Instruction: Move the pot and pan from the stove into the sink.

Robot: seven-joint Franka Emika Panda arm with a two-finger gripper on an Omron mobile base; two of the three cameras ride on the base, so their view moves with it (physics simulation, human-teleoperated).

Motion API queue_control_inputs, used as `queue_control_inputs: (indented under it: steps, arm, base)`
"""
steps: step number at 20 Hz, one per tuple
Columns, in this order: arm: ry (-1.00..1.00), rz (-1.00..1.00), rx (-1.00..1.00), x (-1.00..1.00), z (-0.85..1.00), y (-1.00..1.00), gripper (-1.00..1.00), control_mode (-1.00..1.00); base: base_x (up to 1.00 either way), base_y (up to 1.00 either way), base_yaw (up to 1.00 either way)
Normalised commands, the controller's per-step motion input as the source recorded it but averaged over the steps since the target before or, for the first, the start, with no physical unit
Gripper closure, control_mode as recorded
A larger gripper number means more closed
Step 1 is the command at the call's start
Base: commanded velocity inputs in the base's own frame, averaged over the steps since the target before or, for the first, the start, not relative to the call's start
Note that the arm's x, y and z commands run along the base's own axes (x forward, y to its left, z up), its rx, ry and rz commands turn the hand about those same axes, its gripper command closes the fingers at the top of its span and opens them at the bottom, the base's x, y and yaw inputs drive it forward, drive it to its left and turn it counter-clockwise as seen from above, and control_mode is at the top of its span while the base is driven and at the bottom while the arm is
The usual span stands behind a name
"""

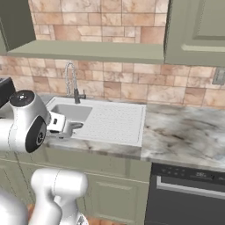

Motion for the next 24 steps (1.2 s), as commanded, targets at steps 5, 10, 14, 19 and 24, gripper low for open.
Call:
queue_control_inputs:
  steps: [5, 10, 14, 19, 24]
  arm:
    - [0.00, 0.00, 0.00, 0.00, 0.00, 0.00, -1.00, 1.00]
    - [0.00, 0.00, 0.00, 0.00, 0.00, 0.00, -1.00, 1.00]
    - [0.00, 0.00, 0.00, 0.00, 0.00, 0.00, -1.00, 1.00]
    - [0.00, 0.00, 0.00, 0.00, 0.00, 0.00, -1.00, 1.00]
    - [0.00, 0.00, 0.00, 0.00, 0.00, 0.00, -1.00, 1.00]
  base:
    - [-0.38, -0.04, 0.38]
    - [-0.27, -0.01, 0.42]
    - [-0.25, 0.00, 0.42]
    - [-0.26, 0.00, 0.42]
    - [-0.28, -0.02, 0.43]
